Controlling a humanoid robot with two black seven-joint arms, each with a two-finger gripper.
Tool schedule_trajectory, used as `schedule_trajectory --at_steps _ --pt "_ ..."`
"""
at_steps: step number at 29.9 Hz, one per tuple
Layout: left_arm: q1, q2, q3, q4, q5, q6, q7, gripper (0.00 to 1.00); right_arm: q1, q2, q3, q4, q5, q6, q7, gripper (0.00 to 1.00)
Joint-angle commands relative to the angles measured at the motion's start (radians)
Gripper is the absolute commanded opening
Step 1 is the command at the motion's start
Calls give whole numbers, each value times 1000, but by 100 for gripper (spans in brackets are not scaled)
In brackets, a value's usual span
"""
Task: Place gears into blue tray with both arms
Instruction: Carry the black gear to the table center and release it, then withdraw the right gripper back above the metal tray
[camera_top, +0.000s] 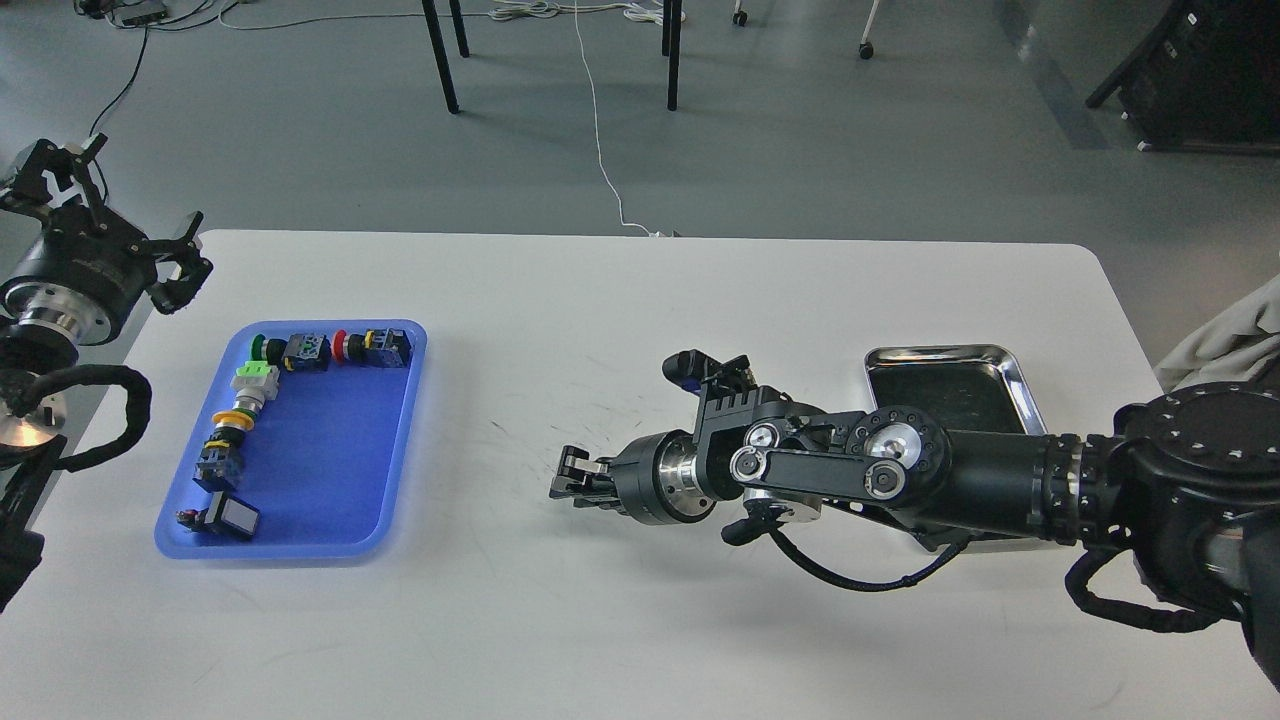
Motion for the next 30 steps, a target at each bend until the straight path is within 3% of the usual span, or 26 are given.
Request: schedule_trajectory --at_steps 1,2,6,12,21,25,30 --pt "-1 5 0 0 1 0 0 98 0 0 0 0 5 0 1 44" --pt "-1 5 0 0 1 0 2 98 0 0 0 0 6 0 3 47" --pt "-1 22 2 -3 -1 1 2 98 1 0 0 -3 13 -2 6 77" --pt "-2 39 3 -8 1 4 2 98 13 0 90 -15 14 -13 4 92" --pt "-1 126 11 -66 1 35 6 98 0 -15 454 -29 42 -10 10 93" --pt "7 194 18 -162 5 49 18 98 -88 -173 625 -9 172 0 19 94" --pt "59 280 49 -387 48 73 60 98 -267 -328 882 102 328 0 19 94"
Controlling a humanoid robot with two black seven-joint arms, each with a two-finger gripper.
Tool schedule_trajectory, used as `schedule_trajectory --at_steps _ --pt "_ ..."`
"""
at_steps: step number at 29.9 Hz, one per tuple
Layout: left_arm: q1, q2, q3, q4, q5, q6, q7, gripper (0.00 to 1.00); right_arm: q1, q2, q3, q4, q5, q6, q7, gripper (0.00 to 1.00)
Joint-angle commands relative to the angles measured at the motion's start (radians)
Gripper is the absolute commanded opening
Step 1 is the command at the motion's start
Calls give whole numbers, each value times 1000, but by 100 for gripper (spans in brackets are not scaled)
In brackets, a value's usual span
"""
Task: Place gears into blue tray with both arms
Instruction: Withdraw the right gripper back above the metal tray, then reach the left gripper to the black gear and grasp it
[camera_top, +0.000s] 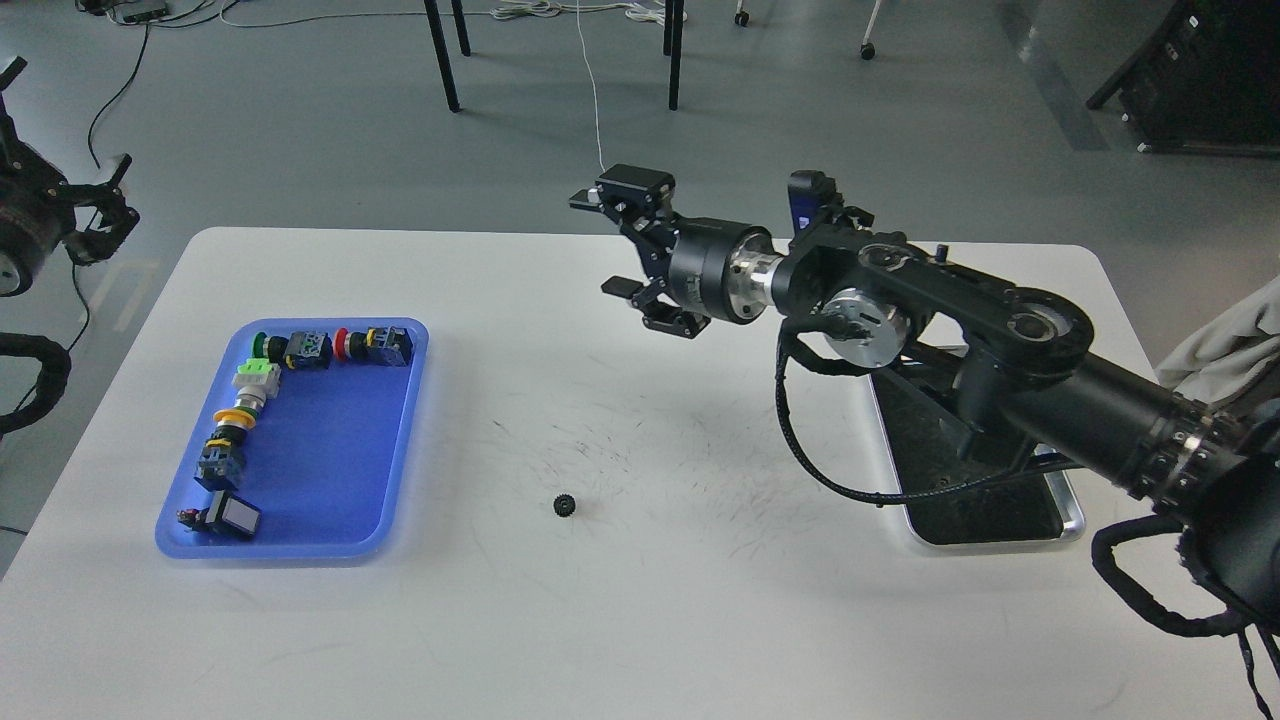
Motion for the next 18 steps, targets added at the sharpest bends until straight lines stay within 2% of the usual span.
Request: schedule_trajectory --at_steps 1,3,7,10,14,18 --pt "50 63 15 -182 51 17 27 98 -151 -130 178 99 112 5 0 94" --pt "56 81 17 -280 103 17 39 98 -230 -191 271 126 155 19 1 94" --pt "58 83 18 -431 179 3 105 98 -443 -240 524 118 250 102 -2 94" --pt "47 76 32 -443 224 -54 141 98 -588 -253 675 112 294 169 -2 94" --pt "41 73 106 -442 417 -164 179 98 -683 -253 755 110 328 197 -2 94" --pt "43 73 167 -442 689 -298 181 98 -720 -248 767 106 342 199 0 94"
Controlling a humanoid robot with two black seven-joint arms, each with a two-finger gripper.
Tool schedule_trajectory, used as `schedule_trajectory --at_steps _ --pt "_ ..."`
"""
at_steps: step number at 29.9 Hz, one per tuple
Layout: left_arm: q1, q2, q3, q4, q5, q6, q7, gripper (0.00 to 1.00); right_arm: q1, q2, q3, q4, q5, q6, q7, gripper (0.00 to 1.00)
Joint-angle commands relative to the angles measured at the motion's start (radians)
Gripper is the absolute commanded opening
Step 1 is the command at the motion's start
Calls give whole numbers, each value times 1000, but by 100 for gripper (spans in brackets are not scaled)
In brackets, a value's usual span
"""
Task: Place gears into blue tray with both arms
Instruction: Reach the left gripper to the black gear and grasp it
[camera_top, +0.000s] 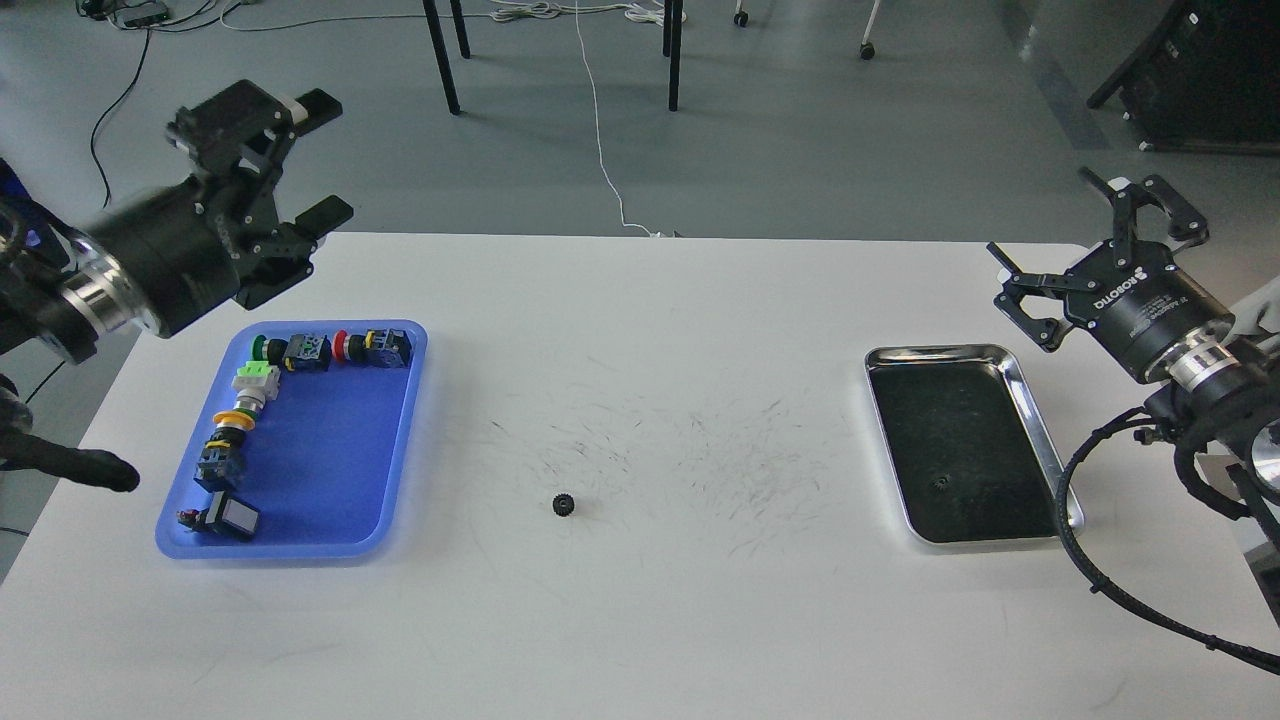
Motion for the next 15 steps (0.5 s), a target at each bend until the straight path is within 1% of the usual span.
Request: schedule_trajectory --at_steps 1,3,4,6,10,15 --pt "4 -2 46 1 265 -113 4 98 -26 9 8 0 7 1 1 94" --pt "11 -3 74 0 417 -147 -4 98 -26 10 -1 3 7 5 1 94" --pt "11 -8 100 0 486 -150 -7 98 -26 10 -8 5 7 7 1 94" --pt "7 -44 151 1 606 -146 -10 98 -25 10 -17 11 5 8 1 94" --pt "11 -113 189 11 877 -144 -15 98 -23 7 -34 11 5 8 1 94" --pt "7 -181 322 15 1116 -115 -15 98 -23 10 -34 12 4 8 1 94"
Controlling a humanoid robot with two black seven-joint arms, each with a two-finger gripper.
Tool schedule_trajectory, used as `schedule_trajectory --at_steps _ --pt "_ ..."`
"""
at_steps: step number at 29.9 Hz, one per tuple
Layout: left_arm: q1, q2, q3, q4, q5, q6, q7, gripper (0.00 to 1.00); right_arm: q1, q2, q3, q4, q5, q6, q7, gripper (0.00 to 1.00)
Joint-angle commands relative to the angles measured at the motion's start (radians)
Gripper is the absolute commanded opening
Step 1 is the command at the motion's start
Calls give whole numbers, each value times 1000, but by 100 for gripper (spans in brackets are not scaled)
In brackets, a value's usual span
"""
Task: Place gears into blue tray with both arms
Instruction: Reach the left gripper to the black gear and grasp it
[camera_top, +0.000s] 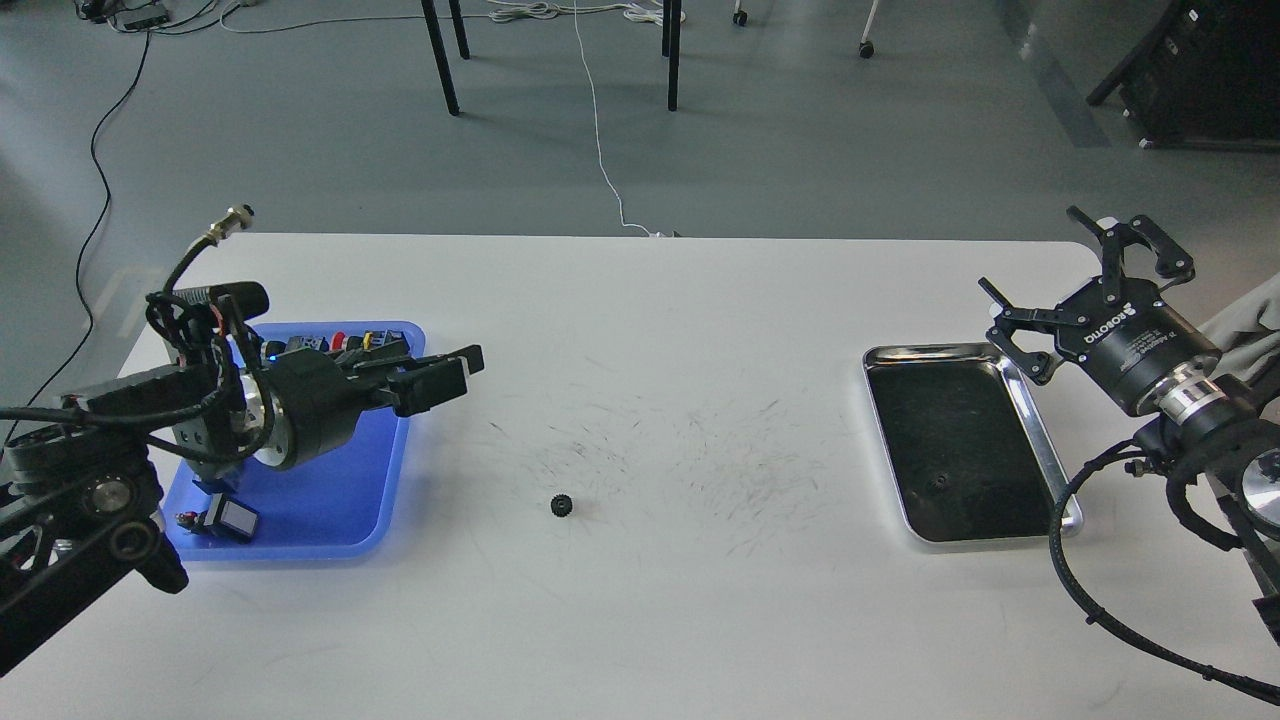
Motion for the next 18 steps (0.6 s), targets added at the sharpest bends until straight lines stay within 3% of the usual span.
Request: schedule_trajectory --at_steps 1,10,18 --pt "-3 -36 100 3 147 30 -1 98 -1 2 -1 1 1 0 0 94" --pt "-3 -102 235 44 397 50 0 98 0 4 -2 1 1 -3 0 94" --pt "7 -222 245 104 451 50 -3 97 0 4 -2 1 -2 -8 1 94"
